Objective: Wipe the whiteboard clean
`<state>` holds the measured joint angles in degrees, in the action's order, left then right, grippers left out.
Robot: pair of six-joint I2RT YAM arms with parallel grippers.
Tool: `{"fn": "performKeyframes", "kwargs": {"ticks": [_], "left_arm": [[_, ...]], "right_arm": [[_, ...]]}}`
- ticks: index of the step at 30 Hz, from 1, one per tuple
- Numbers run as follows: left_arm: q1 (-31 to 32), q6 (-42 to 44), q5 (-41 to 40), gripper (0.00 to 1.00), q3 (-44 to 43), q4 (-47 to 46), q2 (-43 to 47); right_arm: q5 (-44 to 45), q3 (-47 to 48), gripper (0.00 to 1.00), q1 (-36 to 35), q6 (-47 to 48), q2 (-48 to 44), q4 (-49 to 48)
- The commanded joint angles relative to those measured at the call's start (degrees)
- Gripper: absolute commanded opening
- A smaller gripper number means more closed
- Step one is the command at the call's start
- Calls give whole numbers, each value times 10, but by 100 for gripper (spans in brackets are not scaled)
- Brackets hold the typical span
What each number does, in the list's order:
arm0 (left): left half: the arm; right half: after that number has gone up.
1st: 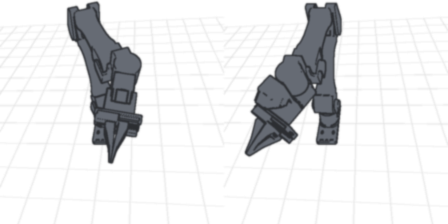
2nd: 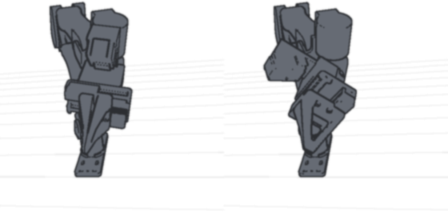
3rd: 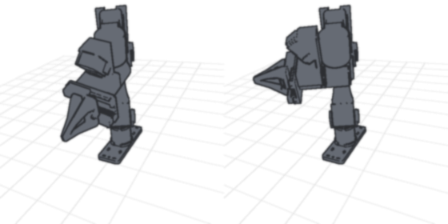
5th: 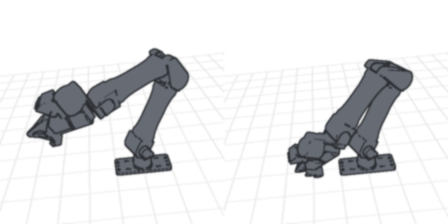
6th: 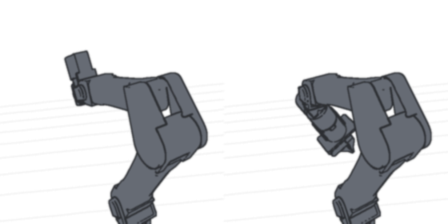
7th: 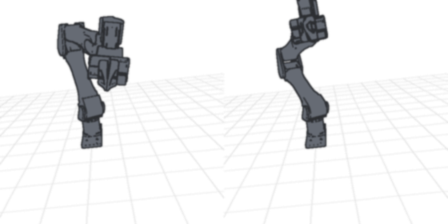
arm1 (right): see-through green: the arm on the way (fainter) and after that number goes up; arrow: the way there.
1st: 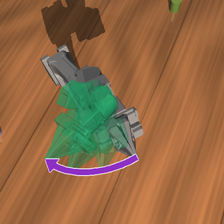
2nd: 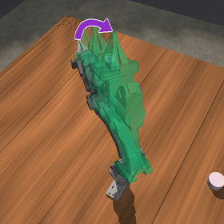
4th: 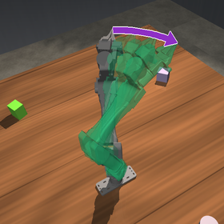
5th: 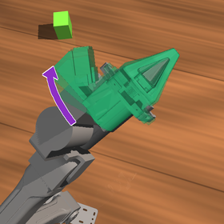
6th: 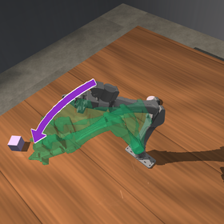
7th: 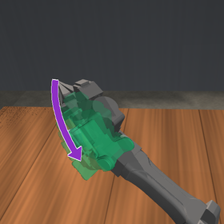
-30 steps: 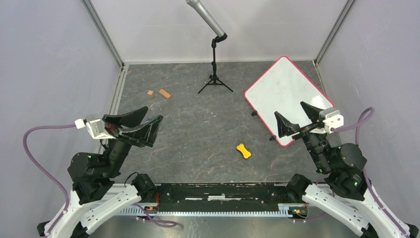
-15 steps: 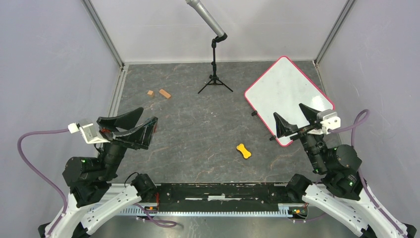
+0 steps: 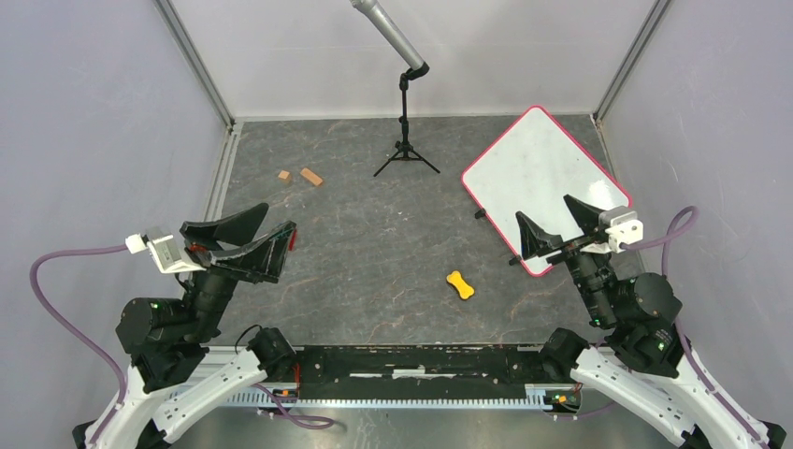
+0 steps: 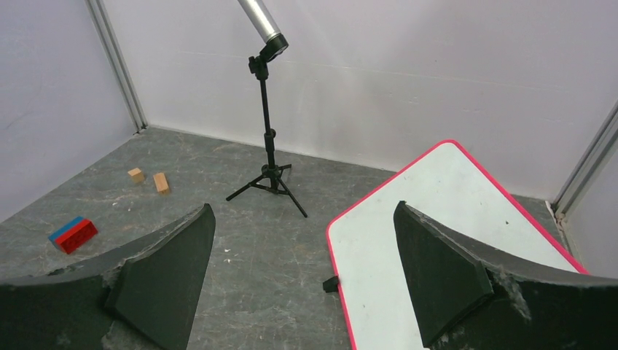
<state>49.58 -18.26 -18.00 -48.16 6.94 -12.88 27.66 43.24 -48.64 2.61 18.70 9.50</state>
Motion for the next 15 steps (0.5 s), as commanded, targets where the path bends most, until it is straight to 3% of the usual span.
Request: {"fn": "performKeyframes", "kwargs": {"ticks": [1,15], "left_arm": [[-2,38,-8,100,-7,-17,-3],[-2,40,-10,100,-6,-18,-6]], "right_arm": [[9,1,98,-2,-9,-5,-24],[25,0,98,-2,-6,6,-7]]}}
